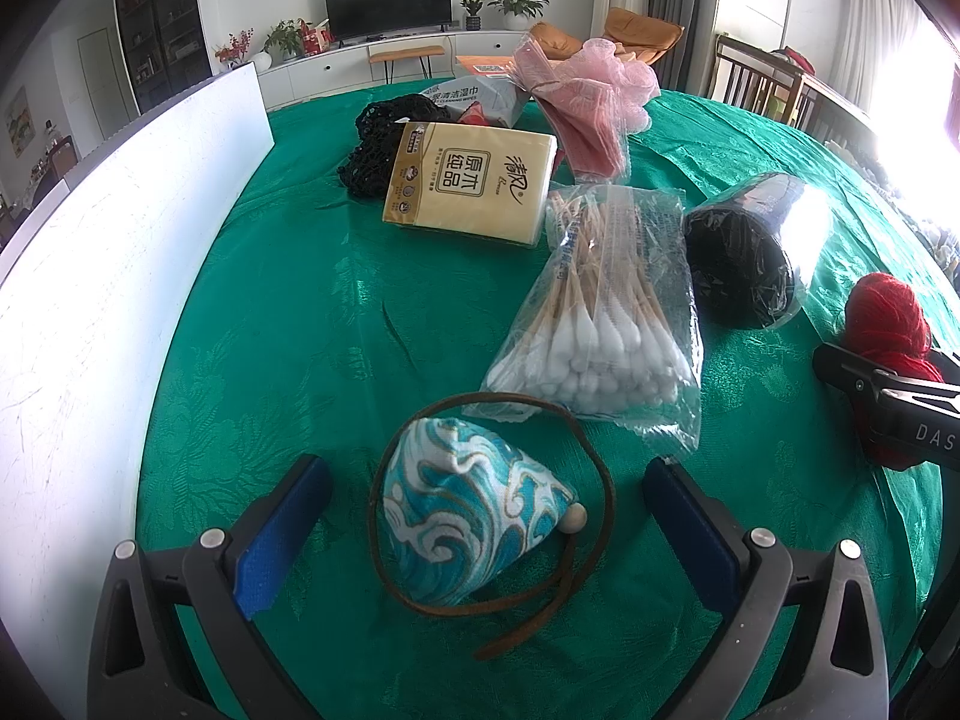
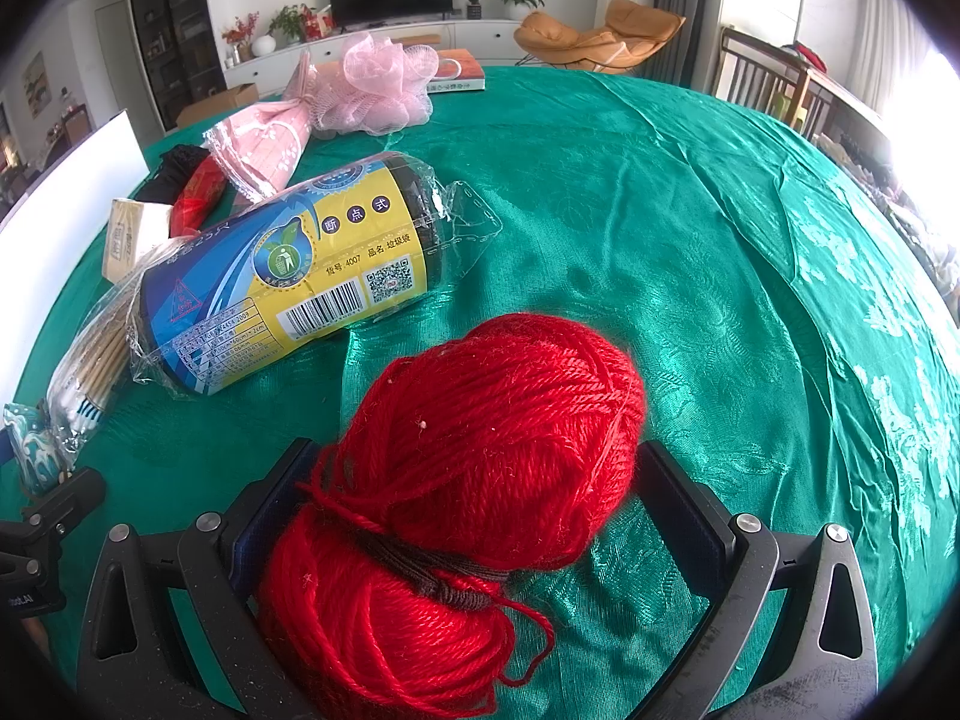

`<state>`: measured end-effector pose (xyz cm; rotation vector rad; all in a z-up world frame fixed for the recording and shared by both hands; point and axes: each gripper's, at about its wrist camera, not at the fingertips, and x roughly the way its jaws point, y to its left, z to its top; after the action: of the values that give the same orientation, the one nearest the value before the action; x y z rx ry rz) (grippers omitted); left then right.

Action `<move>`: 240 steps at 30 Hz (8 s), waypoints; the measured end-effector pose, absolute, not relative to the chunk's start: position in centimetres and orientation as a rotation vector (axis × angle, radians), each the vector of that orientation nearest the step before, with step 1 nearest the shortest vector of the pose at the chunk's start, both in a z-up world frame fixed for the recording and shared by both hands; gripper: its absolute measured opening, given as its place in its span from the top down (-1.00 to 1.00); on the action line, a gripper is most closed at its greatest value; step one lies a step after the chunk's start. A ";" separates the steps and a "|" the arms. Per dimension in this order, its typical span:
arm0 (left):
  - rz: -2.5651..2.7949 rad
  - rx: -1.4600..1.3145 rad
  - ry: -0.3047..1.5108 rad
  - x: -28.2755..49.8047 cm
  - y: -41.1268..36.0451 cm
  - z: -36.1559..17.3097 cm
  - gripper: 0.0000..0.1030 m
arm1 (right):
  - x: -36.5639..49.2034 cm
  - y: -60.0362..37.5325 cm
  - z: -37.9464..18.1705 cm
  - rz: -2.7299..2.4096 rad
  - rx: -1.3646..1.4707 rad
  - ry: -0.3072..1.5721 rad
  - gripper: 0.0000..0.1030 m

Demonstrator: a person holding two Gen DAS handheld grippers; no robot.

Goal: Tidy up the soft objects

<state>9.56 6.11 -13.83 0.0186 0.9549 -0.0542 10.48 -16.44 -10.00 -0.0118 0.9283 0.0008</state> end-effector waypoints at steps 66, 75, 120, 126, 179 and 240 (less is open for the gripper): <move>-0.054 0.019 0.954 9.6 6.1 -13.9 -1.00 | 10.5 -16.4 -10.0 0.001 -0.012 0.927 -0.99; -0.054 0.019 0.954 9.6 6.1 -13.9 -1.00 | 10.5 -16.4 -10.0 0.002 -0.012 0.927 -0.99; -0.417 0.106 1.152 14.8 3.8 -7.7 0.31 | 10.5 -16.5 -10.0 0.003 -0.011 0.927 -0.99; -0.349 0.164 1.061 11.8 3.5 -5.8 0.31 | 11.5 -17.8 -9.0 0.154 0.045 1.028 -0.99; -0.484 -0.220 0.589 9.5 10.8 9.2 0.31 | 3.6 -14.1 13.8 0.480 0.311 0.783 0.12; -0.235 0.084 1.060 6.9 4.8 -10.8 -1.00 | 6.9 -17.8 -7.4 -0.028 -0.034 0.961 -0.67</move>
<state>6.93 4.77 -10.85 0.0838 1.0602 -0.2350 6.92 -17.84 -7.44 -0.0338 0.9613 -0.0284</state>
